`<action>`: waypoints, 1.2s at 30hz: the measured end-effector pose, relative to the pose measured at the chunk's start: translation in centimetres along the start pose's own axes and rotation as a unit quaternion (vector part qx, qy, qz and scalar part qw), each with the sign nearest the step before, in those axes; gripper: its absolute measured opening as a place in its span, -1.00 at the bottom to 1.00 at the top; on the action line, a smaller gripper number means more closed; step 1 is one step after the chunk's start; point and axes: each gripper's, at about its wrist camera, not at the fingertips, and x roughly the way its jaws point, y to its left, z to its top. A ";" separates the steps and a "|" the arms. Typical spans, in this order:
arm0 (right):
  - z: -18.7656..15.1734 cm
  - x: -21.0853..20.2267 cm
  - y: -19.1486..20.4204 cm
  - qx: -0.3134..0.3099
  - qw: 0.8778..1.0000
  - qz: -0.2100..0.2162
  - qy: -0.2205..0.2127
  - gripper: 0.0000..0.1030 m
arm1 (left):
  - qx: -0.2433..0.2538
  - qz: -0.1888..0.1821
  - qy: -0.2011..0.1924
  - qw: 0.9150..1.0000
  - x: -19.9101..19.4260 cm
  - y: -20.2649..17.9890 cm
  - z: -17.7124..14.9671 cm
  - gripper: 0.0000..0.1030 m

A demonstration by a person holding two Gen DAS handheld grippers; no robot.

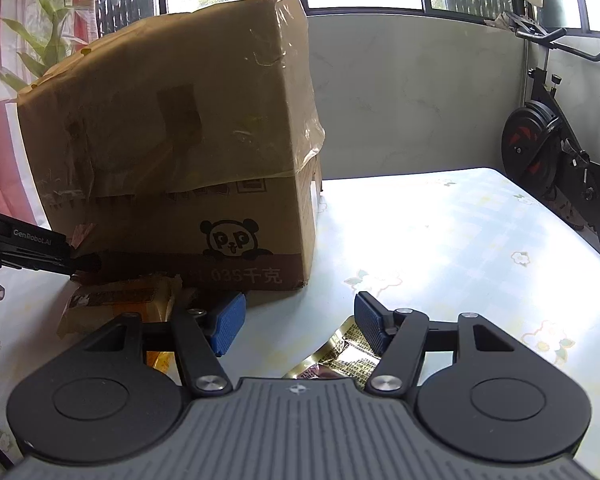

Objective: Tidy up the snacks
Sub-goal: 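Lower the left tool toward the red packet while the right tool hovers over the gold wrapper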

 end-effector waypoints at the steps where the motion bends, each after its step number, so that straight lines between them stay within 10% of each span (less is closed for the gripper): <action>1: 0.0 0.1 0.0 0.001 1.000 0.000 0.001 0.24 | 0.006 -0.005 0.006 1.000 0.1 -0.1 -0.1 -0.14; 36: 0.0 0.5 0.5 -0.008 1.000 0.008 0.014 0.24 | 0.045 -0.049 -0.002 0.998 -5.0 0.6 -3.5 -0.22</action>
